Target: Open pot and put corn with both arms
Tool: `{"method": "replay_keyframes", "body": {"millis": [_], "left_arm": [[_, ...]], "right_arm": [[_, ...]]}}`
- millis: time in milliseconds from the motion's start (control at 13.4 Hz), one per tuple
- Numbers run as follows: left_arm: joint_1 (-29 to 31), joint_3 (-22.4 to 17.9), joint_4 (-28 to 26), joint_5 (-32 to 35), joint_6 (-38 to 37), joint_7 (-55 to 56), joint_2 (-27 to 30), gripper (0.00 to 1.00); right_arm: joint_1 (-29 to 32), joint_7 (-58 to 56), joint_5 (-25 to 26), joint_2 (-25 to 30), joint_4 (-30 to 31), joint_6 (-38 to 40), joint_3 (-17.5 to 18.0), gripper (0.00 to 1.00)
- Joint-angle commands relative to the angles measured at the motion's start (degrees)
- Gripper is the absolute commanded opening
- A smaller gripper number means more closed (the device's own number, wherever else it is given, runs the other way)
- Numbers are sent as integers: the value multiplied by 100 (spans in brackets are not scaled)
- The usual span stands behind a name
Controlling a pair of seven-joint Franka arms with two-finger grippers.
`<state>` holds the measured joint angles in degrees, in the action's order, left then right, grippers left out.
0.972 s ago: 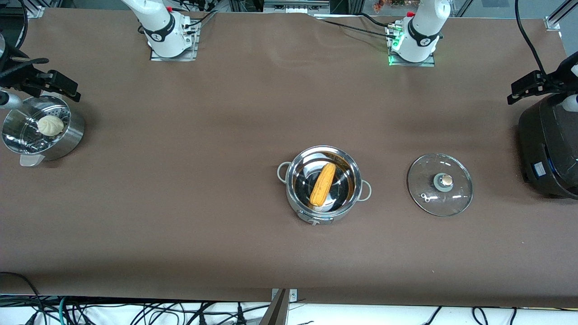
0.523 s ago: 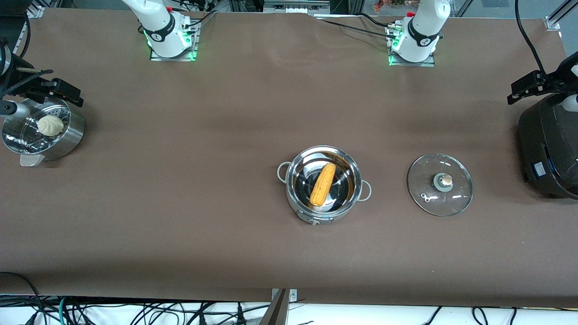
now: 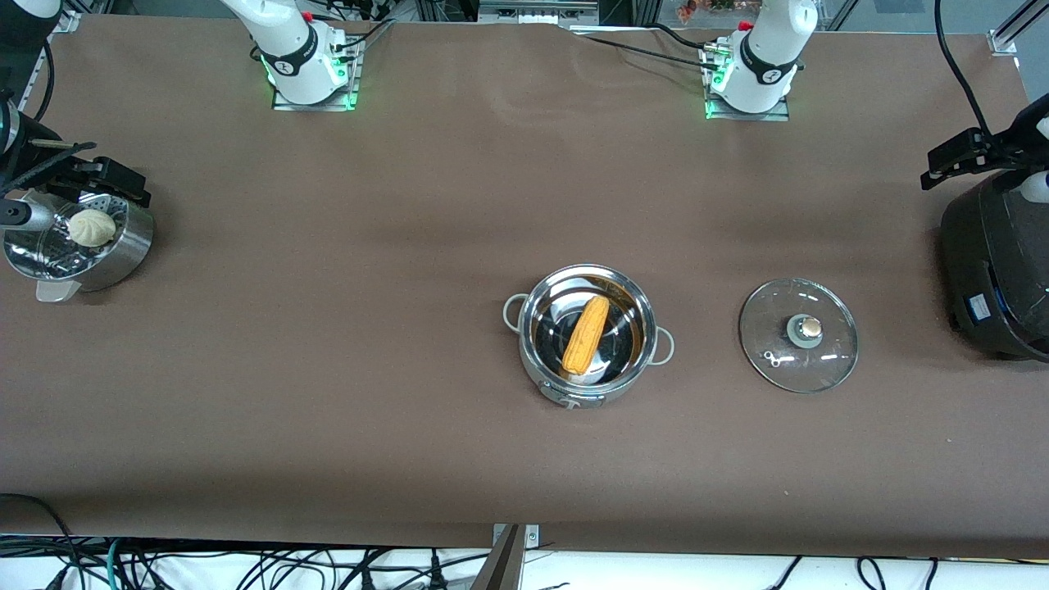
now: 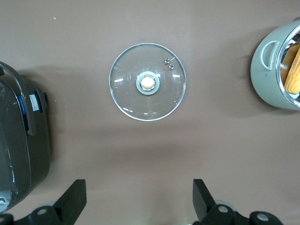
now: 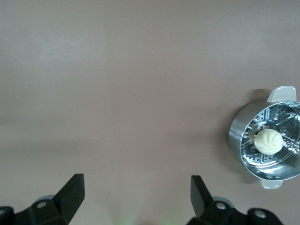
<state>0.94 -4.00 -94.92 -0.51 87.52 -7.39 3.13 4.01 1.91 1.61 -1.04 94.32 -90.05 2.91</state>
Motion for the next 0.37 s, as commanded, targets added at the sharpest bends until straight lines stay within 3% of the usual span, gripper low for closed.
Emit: {"method": "replay_keyframes", "body": {"millis": [0,299], "left_arm": [[-32,5,176,165,-130,36,-66,100],[-23,-4,176,165,-130,36,-66,100]], "right_arm": [[100,-103,24,-98,-159,31,43,100],[100,-85,-11,-98,-195,32,34,100]]}}
